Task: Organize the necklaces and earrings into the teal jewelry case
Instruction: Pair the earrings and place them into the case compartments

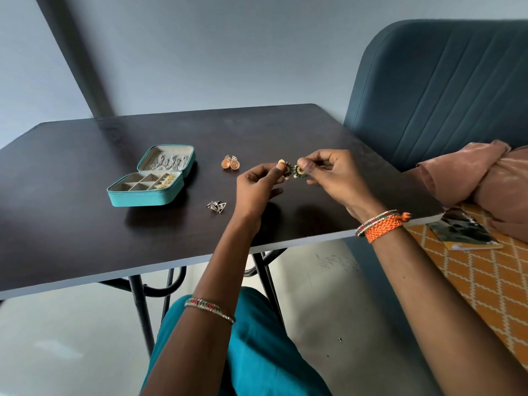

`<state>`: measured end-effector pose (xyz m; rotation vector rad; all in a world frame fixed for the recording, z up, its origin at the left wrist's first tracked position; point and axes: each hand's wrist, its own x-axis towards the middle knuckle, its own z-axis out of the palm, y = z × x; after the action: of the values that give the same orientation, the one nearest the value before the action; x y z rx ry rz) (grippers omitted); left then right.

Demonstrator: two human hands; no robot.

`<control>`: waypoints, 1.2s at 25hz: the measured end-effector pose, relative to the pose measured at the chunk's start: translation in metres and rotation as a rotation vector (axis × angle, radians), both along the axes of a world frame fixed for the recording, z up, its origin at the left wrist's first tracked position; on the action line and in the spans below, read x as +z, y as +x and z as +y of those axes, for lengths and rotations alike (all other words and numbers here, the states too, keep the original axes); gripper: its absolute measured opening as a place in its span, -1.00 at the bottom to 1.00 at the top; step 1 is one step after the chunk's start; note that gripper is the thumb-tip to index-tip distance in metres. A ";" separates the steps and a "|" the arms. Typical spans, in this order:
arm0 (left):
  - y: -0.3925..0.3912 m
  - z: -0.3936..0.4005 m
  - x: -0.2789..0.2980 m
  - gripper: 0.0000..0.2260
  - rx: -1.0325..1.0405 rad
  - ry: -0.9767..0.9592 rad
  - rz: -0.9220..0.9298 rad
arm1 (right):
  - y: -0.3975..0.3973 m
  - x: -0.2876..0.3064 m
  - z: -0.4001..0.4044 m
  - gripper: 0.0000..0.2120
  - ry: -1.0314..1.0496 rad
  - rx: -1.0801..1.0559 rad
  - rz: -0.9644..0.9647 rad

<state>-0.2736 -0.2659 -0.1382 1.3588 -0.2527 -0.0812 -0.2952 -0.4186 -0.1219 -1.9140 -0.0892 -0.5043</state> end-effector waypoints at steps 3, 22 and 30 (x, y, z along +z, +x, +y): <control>-0.004 0.012 0.006 -0.87 -0.013 0.043 -0.018 | -0.002 0.011 0.005 -0.93 0.019 0.072 0.041; 0.044 0.015 0.015 -0.83 -0.024 0.963 0.034 | 0.039 0.011 0.008 -0.95 -0.187 0.143 0.508; 0.051 0.016 0.010 -0.78 0.052 0.949 0.008 | 0.049 -0.004 0.018 -0.94 -0.248 0.001 0.396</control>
<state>-0.2224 -0.2495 -0.1279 2.3064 -0.1719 -0.1763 -0.2464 -0.4006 -0.1261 -2.2222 0.1098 -0.1085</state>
